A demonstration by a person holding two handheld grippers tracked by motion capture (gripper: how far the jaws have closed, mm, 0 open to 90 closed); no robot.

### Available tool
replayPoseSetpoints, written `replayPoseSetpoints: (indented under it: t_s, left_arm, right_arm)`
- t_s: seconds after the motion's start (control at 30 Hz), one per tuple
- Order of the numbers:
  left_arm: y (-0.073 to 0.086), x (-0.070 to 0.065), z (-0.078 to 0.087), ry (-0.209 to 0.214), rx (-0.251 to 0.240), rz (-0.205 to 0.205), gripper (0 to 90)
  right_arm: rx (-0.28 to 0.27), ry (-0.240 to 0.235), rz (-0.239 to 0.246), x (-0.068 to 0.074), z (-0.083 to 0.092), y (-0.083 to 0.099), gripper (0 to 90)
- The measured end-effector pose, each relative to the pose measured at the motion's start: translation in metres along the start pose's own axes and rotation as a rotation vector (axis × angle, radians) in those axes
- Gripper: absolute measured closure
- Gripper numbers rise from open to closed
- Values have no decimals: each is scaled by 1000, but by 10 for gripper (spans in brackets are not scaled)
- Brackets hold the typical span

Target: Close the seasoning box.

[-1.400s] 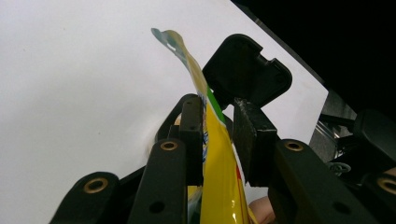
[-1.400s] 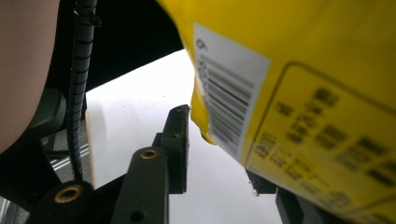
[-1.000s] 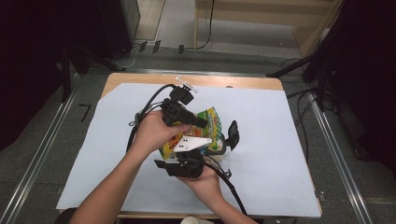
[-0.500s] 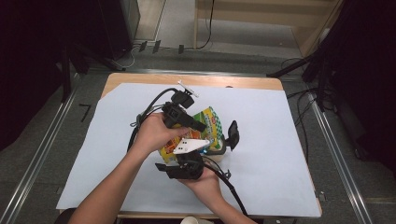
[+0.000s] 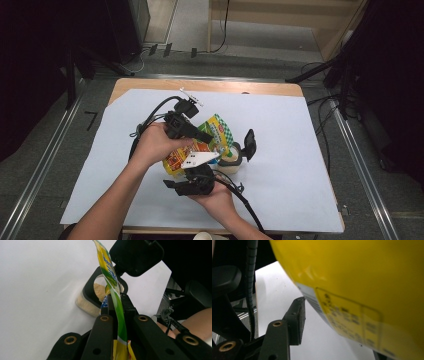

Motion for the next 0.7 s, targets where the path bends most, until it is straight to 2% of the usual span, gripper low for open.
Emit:
replayPoseSetpoints:
  t_s: [0.27, 0.47, 0.53, 0.7]
  left_arm:
    - [5, 7, 9, 18, -14, 18, 900]
    - [8, 12, 7, 41, -8, 33, 882]
    - [8, 14, 5, 55, -17, 44, 873]
    - [9, 15, 2, 52, -13, 29, 883]
  right_arm:
    - [13, 20, -21, -4, -1, 3, 483]
    - [39, 26, -31, -4, -4, 7, 471]
    - [50, 32, -12, -4, -5, 9, 472]
    - [67, 40, -6, -4, -7, 11, 475]
Point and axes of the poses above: each handheld gripper's, and its own axes: z roughly backward along the jaws, y roughly out of its underside, x roughly to its left, the point moved 3 cm from there along -z, roughly forward along the jaws, and after that the axes turned 12 degrees about -x, right-handed, at the moved point
